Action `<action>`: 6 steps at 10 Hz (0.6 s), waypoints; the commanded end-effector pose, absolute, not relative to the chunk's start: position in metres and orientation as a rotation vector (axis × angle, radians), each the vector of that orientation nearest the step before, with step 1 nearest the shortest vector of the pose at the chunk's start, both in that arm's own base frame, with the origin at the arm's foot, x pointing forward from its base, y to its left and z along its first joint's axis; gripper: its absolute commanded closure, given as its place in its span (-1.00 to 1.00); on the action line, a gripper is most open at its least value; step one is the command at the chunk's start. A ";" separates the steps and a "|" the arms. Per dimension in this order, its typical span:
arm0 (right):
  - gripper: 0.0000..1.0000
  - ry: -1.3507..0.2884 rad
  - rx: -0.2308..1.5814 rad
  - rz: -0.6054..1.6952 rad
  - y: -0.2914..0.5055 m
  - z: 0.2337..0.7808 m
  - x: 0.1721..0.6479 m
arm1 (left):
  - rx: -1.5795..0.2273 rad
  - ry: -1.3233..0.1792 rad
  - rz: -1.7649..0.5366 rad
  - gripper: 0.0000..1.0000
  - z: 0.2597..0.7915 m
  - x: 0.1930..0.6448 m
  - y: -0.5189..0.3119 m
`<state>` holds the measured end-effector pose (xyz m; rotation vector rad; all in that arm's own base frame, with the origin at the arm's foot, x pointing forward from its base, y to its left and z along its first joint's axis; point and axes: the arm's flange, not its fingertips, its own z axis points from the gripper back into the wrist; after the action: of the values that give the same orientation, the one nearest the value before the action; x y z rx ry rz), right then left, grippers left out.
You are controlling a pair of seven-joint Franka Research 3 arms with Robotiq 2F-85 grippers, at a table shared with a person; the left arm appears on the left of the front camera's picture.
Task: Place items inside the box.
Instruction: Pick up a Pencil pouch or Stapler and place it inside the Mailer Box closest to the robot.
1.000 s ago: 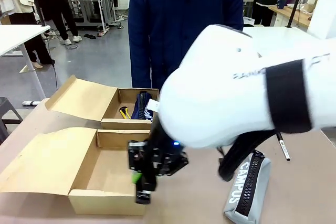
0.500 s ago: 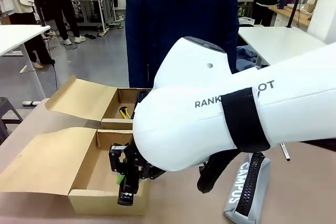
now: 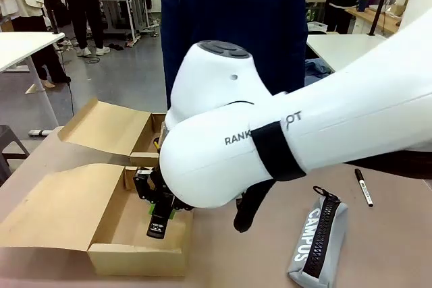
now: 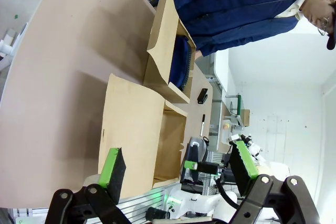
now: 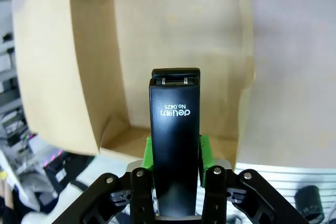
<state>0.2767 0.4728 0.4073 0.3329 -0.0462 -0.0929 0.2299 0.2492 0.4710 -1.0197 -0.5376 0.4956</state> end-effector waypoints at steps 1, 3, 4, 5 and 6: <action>0.27 -0.052 0.244 -0.131 0.512 0.398 0.288 | -1.034 -0.557 0.476 -1.00 0.471 0.230 0.249; 0.27 -0.090 0.175 -0.094 0.522 0.385 0.295 | -1.034 -0.557 0.476 -1.00 0.471 0.230 0.249; 0.27 -0.078 0.141 -0.060 0.524 0.378 0.299 | -1.034 -0.557 0.476 -1.00 0.471 0.230 0.249; 0.27 -0.064 0.116 -0.054 0.524 0.373 0.302 | -1.034 -0.557 0.476 -1.00 0.471 0.230 0.249; -0.60 -0.058 0.119 -0.037 0.523 0.372 0.302 | -1.034 -0.557 0.476 -1.00 0.471 0.230 0.249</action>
<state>0.2974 0.5110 0.3650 0.1342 -0.0412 -0.0420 0.2298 0.2493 0.4709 -1.0198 -0.5374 0.4959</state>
